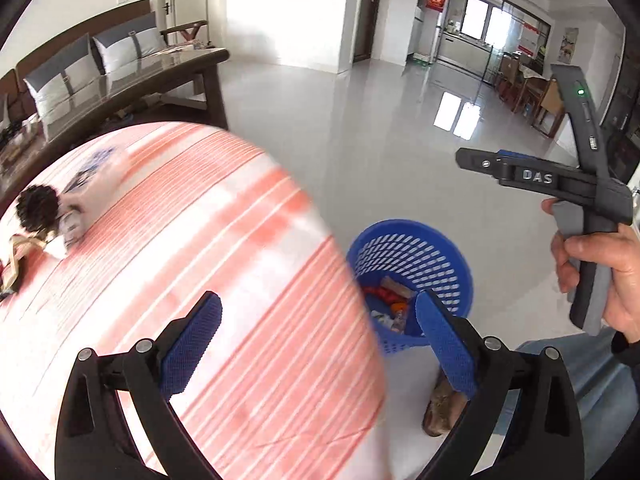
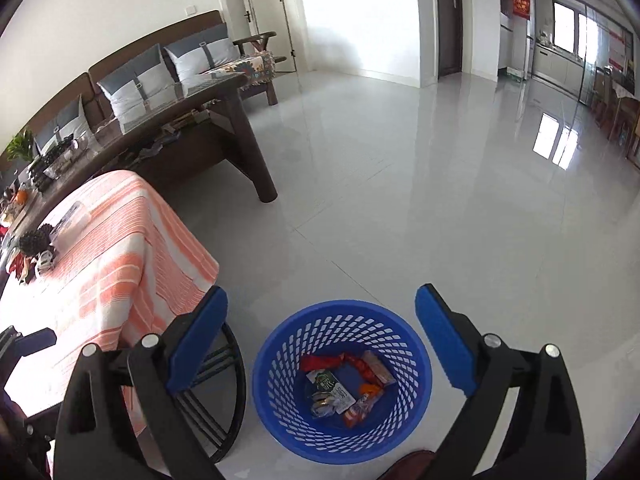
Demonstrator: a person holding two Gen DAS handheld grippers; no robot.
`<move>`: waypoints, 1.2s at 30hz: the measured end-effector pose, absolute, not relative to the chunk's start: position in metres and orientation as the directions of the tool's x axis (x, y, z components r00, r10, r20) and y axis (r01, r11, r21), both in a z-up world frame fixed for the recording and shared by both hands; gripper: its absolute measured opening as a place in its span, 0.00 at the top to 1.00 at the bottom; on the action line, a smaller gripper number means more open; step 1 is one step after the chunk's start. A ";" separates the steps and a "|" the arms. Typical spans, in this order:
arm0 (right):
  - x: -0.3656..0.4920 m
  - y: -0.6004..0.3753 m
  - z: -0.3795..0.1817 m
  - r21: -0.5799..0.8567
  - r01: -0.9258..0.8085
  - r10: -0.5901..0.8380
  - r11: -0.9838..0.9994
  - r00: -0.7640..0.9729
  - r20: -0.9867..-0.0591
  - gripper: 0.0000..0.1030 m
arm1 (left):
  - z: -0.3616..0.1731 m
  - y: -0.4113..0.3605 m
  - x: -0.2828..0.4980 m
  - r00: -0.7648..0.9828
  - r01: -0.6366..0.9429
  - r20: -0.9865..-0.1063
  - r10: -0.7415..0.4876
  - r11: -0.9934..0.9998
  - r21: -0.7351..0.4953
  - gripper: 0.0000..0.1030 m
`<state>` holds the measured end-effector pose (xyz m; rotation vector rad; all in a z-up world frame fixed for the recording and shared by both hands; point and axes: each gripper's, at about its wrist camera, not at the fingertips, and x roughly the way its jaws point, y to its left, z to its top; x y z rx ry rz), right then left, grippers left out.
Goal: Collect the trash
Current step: 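Move both tools back over the table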
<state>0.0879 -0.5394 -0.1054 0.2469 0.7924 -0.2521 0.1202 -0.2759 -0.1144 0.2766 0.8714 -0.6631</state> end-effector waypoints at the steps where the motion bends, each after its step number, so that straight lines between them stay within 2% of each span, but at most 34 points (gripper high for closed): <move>1: 0.088 -0.520 -0.104 0.108 0.273 -0.114 0.956 0.683 -0.721 0.09 | -0.116 -0.254 0.122 0.479 0.613 -0.787 -0.389 0.790 -0.018 0.06; 5: 0.087 -0.435 -0.101 0.044 0.089 -0.032 0.995 0.703 -0.710 0.08 | -0.118 -0.170 0.133 0.524 0.514 -0.803 -0.284 0.857 0.032 0.06; 9: 0.095 -0.352 -0.106 0.084 -0.057 0.100 0.995 0.676 -0.730 0.07 | -0.119 -0.099 0.150 0.563 0.415 -0.804 -0.194 0.907 0.072 0.06; 12: 0.113 -0.293 -0.108 0.059 -0.161 0.149 0.985 0.637 -0.756 0.07 | -0.124 -0.054 0.162 0.572 0.345 -0.811 -0.121 0.933 0.104 0.06; 16: 0.150 -0.237 -0.114 0.040 -0.215 0.163 0.976 0.590 -0.791 0.07 | -0.125 -0.008 0.169 0.573 0.289 -0.812 -0.110 0.954 0.074 0.06; 19: 0.179 -0.212 -0.120 0.030 -0.224 0.156 0.974 0.572 -0.805 0.07 | -0.130 0.008 0.177 0.544 0.278 -0.823 -0.163 0.961 -0.007 0.05; 24: 0.201 -0.192 -0.130 -0.006 -0.224 0.122 0.975 0.554 -0.824 0.07 | -0.132 0.004 0.179 0.544 0.277 -0.825 -0.153 0.961 0.005 0.04; 28: 0.203 -0.200 -0.135 0.036 -0.207 0.145 0.978 0.538 -0.830 0.04 | -0.133 0.002 0.179 0.544 0.277 -0.825 -0.154 0.961 0.004 0.04; 36: 0.205 -0.197 -0.136 0.027 -0.206 0.136 0.978 0.538 -0.832 0.04 | -0.134 0.002 0.180 0.545 0.275 -0.825 -0.153 0.961 0.003 0.04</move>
